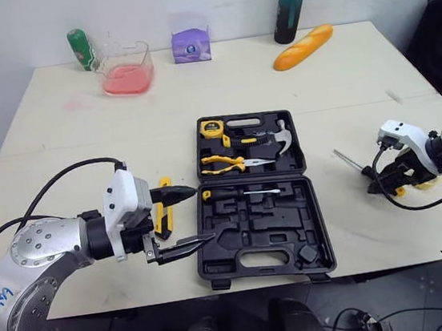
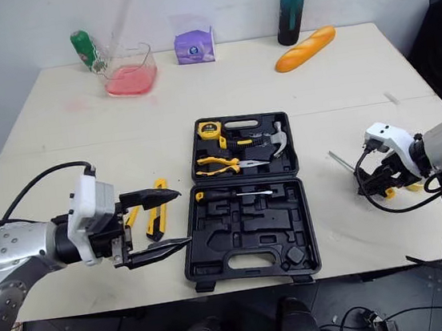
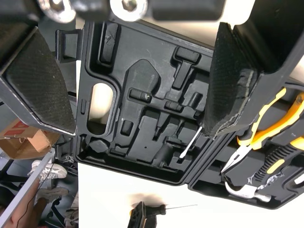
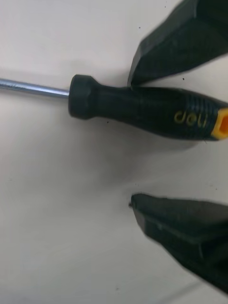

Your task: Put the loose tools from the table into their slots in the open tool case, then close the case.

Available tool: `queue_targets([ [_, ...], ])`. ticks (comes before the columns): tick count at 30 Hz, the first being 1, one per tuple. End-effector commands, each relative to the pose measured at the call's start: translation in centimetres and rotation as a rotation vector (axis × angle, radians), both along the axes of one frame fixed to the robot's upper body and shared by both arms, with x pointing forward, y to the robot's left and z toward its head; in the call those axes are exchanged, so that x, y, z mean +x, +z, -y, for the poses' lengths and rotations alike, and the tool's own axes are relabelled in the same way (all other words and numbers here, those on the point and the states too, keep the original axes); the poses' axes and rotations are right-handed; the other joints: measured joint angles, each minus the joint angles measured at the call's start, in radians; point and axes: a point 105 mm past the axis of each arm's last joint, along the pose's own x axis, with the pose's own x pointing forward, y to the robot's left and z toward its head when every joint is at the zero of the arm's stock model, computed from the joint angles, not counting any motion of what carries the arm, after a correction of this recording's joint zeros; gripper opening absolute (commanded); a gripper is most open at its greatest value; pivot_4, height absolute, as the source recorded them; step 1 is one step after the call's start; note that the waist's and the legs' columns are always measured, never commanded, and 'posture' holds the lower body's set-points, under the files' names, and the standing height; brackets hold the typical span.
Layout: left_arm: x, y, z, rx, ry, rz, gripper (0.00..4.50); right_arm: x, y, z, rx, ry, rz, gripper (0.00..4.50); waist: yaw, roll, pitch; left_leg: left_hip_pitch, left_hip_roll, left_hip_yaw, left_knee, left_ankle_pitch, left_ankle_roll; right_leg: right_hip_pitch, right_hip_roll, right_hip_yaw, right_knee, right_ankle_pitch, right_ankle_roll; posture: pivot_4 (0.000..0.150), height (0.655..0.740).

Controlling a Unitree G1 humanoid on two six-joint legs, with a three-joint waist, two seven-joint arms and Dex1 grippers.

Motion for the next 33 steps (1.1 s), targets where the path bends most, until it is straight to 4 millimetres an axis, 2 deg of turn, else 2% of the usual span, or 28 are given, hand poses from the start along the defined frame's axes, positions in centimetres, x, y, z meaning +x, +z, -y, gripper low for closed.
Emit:
queue_targets([
  [1, -0.1, 0.3, 0.2, 0.0, -0.027, 0.027, 4.5, -0.6, 3.2, 0.6, 0.058, 0.012, 0.094, 4.45, 0.0, 0.001, 0.001, 0.0, 0.0, 0.0, 0.0, 0.0, 0.0, -0.001, 0.0, 0.0, 0.0, 0.0, 0.0, 0.15, 0.7349],
  [9, 0.2, 0.2, 0.2, 0.0, -0.059, 0.024, 4.5, -3.0, 4.4, 2.2, 0.113, 0.062, 0.218, 4.45, 0.019, 0.001, 0.001, -0.002, 0.0, 0.001, 0.0, 0.0, 0.0, -0.001, 0.001, -0.001, -0.001, 0.0, 0.0, 0.15, 0.7349],
  [12, 0.3, 0.3, 0.3, -0.004, -0.07, 0.028, 4.5, -4.5, 3.6, 1.8, 0.219, 0.136, 0.318, 4.45, 0.025, 0.001, 0.001, 0.0, 0.001, 0.002, 0.0, 0.0, 0.0, -0.001, 0.001, -0.001, -0.001, 0.0, 0.0, 0.15, 0.7349],
  [15, 0.4, 0.4, 0.4, -0.007, -0.076, 0.034, 4.5, -5.4, 2.0, 2.1, 0.274, 0.119, 0.381, 4.45, 0.027, 0.001, 0.001, 0.0, 0.001, 0.001, 0.0, 0.0, 0.001, -0.001, 0.001, -0.001, 0.001, 0.0, 0.0, 0.15, 0.7349],
  [19, 0.2, 0.5, 0.6, -0.013, -0.096, 0.029, 4.5, -4.8, 0.4, 3.2, 0.274, 0.013, 0.493, 4.45, 0.022, 0.001, 0.001, 0.002, 0.0, 0.004, 0.0, 0.001, 0.002, 0.0, 0.0, 0.0, 0.001, 0.001, 0.001, 0.15, 0.7349],
  [24, -0.3, 0.6, 0.9, -0.009, -0.12, 0.024, 4.5, -5.2, -1.3, 3.4, 0.287, -0.021, 0.516, 4.45, 0.023, 0.001, 0.001, 0.003, 0.0, 0.005, -0.001, 0.001, 0.001, -0.001, 0.0, 0.001, 0.001, 0.001, 0.001, 0.15, 0.7349],
  [33, -0.3, 0.9, 1.2, 0.0, -0.127, 0.043, 4.5, -4.1, -2.5, 3.9, 0.279, -0.043, 0.519, 4.45, 0.023, 0.001, 0.001, 0.003, 0.0, 0.005, -0.001, 0.001, 0.002, -0.001, 0.0, 0.001, 0.0, 0.001, 0.001, 0.15, 0.7349],
])
